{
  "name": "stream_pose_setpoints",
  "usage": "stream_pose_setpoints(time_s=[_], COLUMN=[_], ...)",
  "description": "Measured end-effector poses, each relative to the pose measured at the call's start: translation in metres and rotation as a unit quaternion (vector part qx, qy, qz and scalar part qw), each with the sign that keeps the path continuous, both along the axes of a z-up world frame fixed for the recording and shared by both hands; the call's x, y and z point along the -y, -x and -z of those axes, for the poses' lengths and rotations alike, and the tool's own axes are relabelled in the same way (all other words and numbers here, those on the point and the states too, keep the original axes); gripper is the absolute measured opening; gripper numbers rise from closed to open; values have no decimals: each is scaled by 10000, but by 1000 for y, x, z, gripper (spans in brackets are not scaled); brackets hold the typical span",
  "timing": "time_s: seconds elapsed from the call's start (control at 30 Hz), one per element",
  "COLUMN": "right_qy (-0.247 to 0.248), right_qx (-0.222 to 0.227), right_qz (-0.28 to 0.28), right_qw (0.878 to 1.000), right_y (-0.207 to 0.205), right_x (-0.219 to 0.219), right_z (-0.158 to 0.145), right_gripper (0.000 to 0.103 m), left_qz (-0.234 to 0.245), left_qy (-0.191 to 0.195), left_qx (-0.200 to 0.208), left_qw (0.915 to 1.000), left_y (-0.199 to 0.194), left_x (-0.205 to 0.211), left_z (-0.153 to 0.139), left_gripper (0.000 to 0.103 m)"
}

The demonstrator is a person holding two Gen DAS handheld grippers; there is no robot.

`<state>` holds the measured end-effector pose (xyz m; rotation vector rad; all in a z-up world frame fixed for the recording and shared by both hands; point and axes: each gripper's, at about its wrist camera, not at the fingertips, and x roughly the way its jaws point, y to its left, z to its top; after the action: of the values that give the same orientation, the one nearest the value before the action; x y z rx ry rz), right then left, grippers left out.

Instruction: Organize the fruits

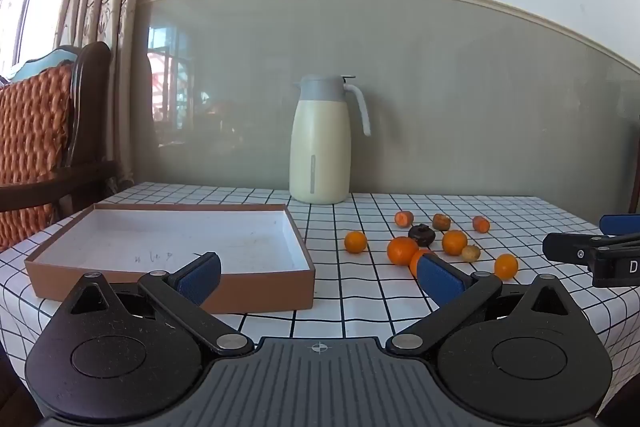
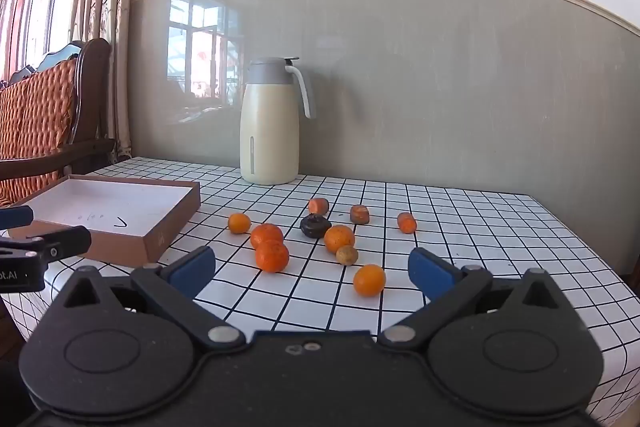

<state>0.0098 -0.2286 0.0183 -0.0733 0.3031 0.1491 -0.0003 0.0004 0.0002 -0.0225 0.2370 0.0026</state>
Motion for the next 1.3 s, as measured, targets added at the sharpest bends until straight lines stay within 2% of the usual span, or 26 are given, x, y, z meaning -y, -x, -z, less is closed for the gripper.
stream_pose_setpoints(time_s=[1.3], right_qy=[-126], right_qx=[-7], right_qz=[80], right_qw=[9999], right_y=[1], right_x=[3], right_z=[0], right_gripper=[97], left_qz=[-10], left_qy=[-63], left_qx=[20], left_qw=[10000], left_y=[1], left_x=[1], left_z=[1], left_gripper=[103])
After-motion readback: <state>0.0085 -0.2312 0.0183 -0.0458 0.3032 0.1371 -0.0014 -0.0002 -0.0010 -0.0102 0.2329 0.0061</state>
